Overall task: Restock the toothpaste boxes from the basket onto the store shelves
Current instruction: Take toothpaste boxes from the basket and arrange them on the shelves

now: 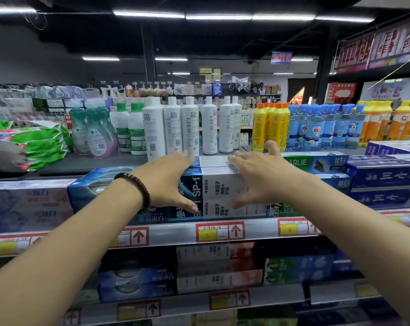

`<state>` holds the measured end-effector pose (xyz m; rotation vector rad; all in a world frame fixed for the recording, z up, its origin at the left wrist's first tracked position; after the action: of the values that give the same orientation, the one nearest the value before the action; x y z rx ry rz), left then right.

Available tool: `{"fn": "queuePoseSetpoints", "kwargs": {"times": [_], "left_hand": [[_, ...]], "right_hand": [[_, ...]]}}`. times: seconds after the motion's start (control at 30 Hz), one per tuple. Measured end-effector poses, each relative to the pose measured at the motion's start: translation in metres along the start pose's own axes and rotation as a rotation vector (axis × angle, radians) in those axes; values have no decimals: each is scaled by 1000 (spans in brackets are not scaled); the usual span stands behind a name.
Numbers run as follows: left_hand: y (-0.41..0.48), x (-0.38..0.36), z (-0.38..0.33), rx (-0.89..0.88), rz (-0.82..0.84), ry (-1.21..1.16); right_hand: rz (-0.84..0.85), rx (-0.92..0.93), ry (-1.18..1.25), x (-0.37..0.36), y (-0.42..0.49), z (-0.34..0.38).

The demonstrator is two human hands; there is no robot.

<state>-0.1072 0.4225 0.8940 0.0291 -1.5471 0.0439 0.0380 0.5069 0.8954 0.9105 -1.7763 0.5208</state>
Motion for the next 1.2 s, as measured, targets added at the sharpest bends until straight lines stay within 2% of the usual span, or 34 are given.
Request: {"fn": "queuePoseSetpoints", "kwargs": {"times": [0.33, 0.43, 0.63, 0.77, 1.2], "left_hand": [[0, 9, 0, 13, -89, 65], [5, 11, 0, -41, -100, 49], [21, 4, 3, -25, 59, 44], [26, 0, 5, 1, 85, 74], [25, 3, 10, -13, 23, 52]], "right_hand": [[-29, 20, 48, -4, 6, -4], [-7, 27, 50, -3, 8, -4], [133, 45, 96, 3, 25, -7], [235, 27, 55, -1, 36, -7], [176, 31, 10, 1, 37, -5]]}}
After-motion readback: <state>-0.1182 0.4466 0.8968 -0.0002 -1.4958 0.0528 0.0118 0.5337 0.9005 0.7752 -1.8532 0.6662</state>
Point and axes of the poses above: each hand's wrist, its own y-axis towards the middle knuckle, its own x-axis out of the back of the hand, z = x × y, the point moved 10 cm from there along y, towards the middle knuckle, and after that the axes turned 11 degrees about z, right-handed, at the moved point
